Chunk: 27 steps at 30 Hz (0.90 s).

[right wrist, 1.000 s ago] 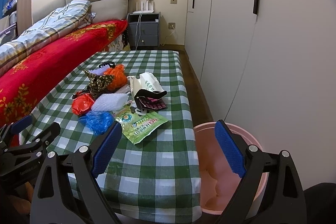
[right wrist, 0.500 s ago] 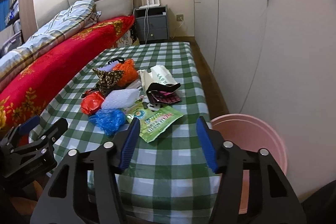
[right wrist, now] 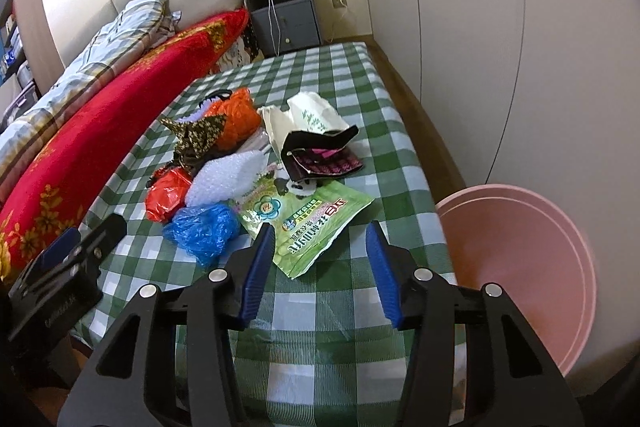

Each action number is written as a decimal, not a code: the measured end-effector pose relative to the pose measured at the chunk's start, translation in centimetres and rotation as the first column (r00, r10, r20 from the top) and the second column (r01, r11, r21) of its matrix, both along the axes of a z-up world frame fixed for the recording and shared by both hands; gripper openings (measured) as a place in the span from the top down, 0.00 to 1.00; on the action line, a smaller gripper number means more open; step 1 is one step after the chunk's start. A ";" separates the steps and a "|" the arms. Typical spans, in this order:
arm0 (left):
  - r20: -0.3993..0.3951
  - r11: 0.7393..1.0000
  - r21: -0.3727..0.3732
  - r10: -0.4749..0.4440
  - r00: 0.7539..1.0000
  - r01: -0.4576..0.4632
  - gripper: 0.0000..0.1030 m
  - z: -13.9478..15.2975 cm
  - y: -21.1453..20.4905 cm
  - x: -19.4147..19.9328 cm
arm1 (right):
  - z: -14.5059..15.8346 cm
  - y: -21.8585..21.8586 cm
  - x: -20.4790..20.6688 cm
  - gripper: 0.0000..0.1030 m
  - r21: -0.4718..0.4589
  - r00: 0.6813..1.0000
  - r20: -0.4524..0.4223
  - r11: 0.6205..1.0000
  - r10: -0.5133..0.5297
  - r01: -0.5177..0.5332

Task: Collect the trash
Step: 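Grasp the red plastic bag with the left tool while the right tool grasps the green panda packet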

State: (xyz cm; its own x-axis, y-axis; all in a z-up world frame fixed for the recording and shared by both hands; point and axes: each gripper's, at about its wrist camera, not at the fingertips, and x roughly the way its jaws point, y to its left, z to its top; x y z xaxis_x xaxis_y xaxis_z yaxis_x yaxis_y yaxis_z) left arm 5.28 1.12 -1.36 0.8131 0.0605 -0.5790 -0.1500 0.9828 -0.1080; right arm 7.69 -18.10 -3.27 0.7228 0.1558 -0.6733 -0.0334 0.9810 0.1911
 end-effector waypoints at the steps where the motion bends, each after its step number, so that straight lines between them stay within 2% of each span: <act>1: -0.005 1.000 -0.006 0.009 1.000 -0.009 0.07 -0.2 0.2 0.3 | -0.2 0.0 0.3 0.54 0.006 1.000 -0.009 1.000 -0.003 0.003; 5: -0.032 0.998 -0.041 0.051 0.998 -0.052 0.07 -1.0 0.7 2.3 | -1.2 -0.4 1.7 0.53 0.023 0.999 -0.044 1.000 -0.015 0.017; 14: -0.075 0.990 -0.053 0.125 0.989 -0.129 0.08 -2.9 1.8 6.5 | -3.6 -0.1 3.9 0.53 0.022 0.994 -0.111 1.000 -0.008 0.010; 19: -0.130 0.982 -0.081 0.161 0.978 -0.173 0.14 -4.2 3.2 8.4 | -4.8 0.2 4.7 0.53 0.010 0.989 -0.147 1.000 0.004 -0.002; 21: -0.147 0.979 -0.104 0.158 0.976 -0.174 0.16 -4.4 3.4 8.9 | -5.2 0.5 4.8 0.53 0.001 0.988 -0.156 1.000 0.011 -0.011; 24: -0.167 0.983 -0.095 0.141 0.976 -0.158 0.21 -4.8 3.2 9.4 | -5.2 0.8 4.8 0.54 -0.018 0.989 -0.148 1.000 0.019 -0.022; 25: -0.173 0.983 -0.098 0.138 0.975 -0.157 0.23 -4.9 3.2 9.5 | -5.2 0.9 4.8 0.55 -0.018 0.989 -0.146 1.000 0.022 -0.025; 27: -0.190 0.980 -0.126 0.129 0.973 -0.154 0.26 -5.2 3.5 9.6 | -5.2 1.2 4.9 0.65 -0.019 0.989 -0.145 0.999 0.034 -0.037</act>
